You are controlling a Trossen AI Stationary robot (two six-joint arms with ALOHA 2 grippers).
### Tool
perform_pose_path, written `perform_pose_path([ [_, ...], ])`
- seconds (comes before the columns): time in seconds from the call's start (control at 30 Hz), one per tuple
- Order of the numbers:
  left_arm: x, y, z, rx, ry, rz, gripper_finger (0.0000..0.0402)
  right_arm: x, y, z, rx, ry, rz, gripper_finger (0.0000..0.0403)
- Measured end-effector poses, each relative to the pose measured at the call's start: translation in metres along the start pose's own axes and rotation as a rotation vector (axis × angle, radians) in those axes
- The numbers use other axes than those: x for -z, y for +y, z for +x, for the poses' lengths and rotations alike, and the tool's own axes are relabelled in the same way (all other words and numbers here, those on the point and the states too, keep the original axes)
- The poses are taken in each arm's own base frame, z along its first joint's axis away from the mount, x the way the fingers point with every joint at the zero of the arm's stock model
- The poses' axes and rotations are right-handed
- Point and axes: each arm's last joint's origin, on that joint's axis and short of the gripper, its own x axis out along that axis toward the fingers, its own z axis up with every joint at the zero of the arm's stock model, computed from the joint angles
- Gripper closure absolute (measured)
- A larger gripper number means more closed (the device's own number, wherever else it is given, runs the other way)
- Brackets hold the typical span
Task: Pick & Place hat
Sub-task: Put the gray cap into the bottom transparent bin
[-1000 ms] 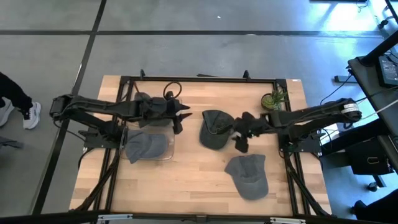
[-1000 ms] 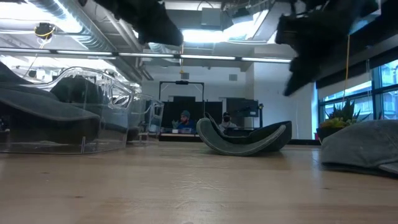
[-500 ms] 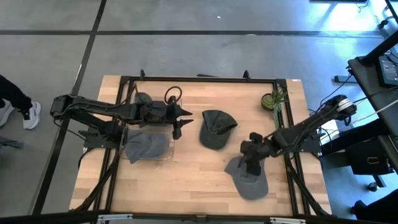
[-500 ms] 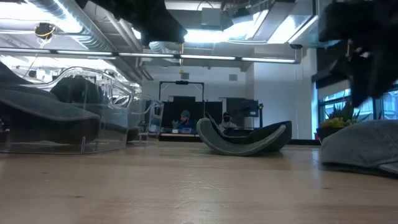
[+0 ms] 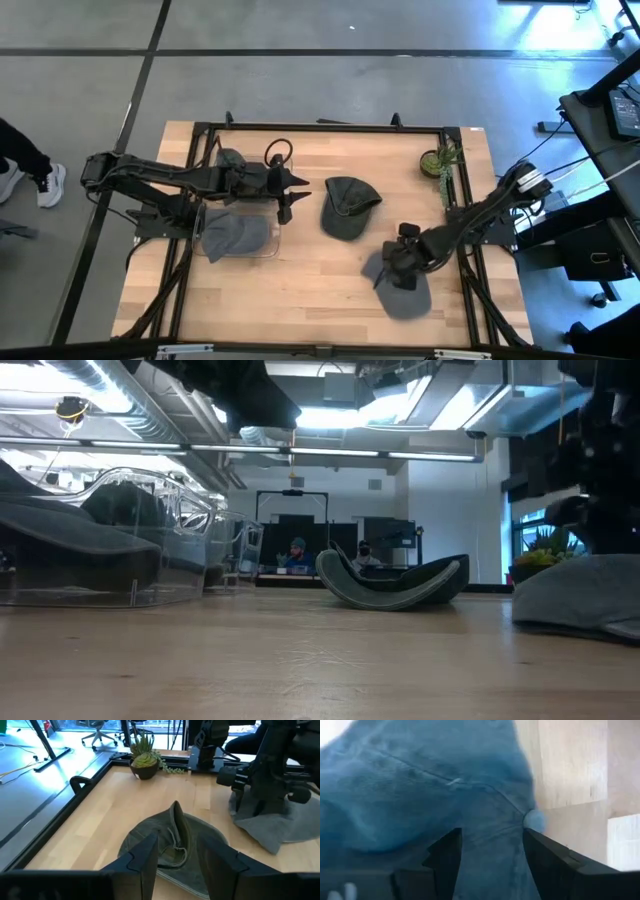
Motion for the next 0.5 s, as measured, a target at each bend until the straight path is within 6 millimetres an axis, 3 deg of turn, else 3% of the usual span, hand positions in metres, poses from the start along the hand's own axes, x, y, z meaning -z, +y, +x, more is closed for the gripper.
perform_pose_path([
  [0.3,0.000,0.000,0.000,0.000,0.000,0.001,0.0273,-0.001,-0.003,0.000,0.082,-0.055,-0.004,0.0192],
  [0.5,0.000,0.000,0.000,-0.001,0.000,0.018,0.0272,0.009,-0.012,-0.008,0.133,0.024,0.068,0.0192],
])
